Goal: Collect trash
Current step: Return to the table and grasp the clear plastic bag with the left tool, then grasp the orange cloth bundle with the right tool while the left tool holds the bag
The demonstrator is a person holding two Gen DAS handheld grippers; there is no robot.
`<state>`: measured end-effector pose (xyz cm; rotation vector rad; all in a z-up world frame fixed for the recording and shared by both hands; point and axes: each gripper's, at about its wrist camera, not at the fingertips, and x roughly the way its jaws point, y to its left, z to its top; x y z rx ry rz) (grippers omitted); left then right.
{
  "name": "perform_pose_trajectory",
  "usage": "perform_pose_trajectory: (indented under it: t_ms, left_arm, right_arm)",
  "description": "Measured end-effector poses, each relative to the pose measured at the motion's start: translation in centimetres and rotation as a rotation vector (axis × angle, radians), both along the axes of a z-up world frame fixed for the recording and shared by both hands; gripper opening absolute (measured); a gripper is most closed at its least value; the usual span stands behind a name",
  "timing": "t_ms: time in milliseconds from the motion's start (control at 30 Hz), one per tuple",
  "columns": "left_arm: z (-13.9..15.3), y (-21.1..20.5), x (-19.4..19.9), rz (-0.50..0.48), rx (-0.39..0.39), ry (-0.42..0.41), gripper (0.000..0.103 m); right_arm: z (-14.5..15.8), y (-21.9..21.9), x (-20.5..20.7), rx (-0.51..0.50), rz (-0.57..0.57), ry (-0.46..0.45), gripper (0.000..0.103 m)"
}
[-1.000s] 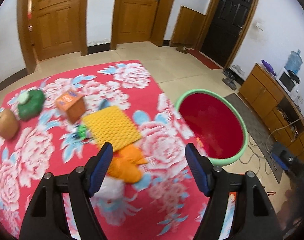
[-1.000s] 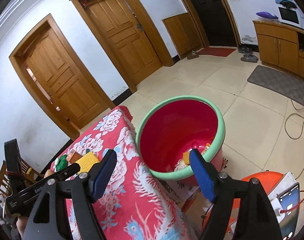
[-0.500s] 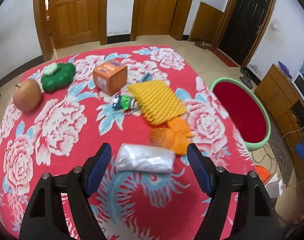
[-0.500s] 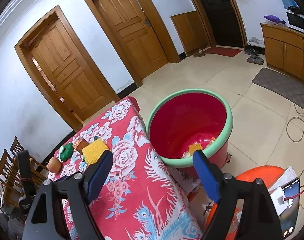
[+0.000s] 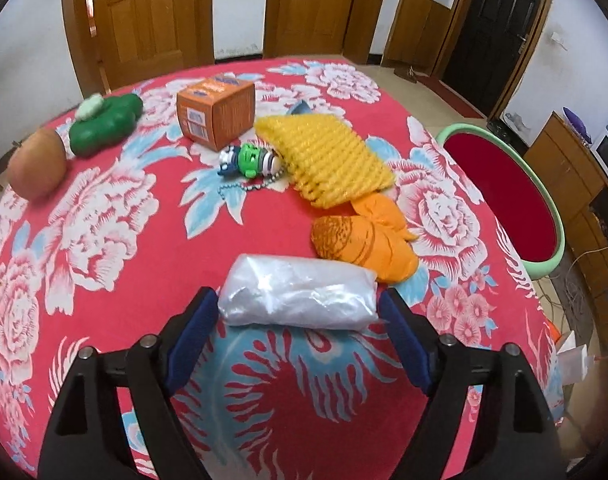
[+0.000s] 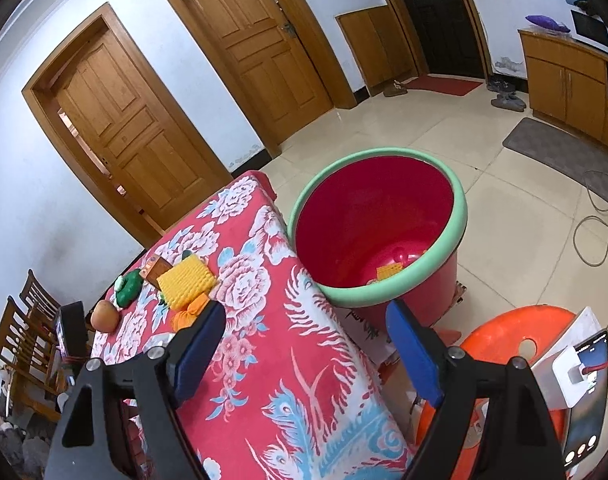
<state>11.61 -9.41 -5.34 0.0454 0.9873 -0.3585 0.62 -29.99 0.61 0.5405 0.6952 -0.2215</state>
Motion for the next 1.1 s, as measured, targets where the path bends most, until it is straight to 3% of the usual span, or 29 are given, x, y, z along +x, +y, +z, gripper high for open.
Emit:
perform_pose_trajectory:
  t_ms: [33,467,867,1100]
  left_arm:
    - [0.1,0.1,-0.1,-0.004,-0.012,-0.001,0.072]
    - [2.6,4.6,-2.7,0.057,-0.098,-0.041,0.072]
    - [4.5,10.3,-3.1,0.151,-0.076,-0.140,0.072]
    - [4.8,13.5,-1.9,0.187,-0.066,-0.187,0.072]
  right_arm:
    - [0.0,0.2,0.0,-0.001,0.001,0.001,0.084]
    - [0.8,3.7,0.2,-0.019,0.058,-0.017,0.084]
    - [-0.1,10.4,3.6,-0.090,0.193,0.029,0.084]
    - [-0.9,14.3,7.8,-0.121,0.278,0.066,0.082]
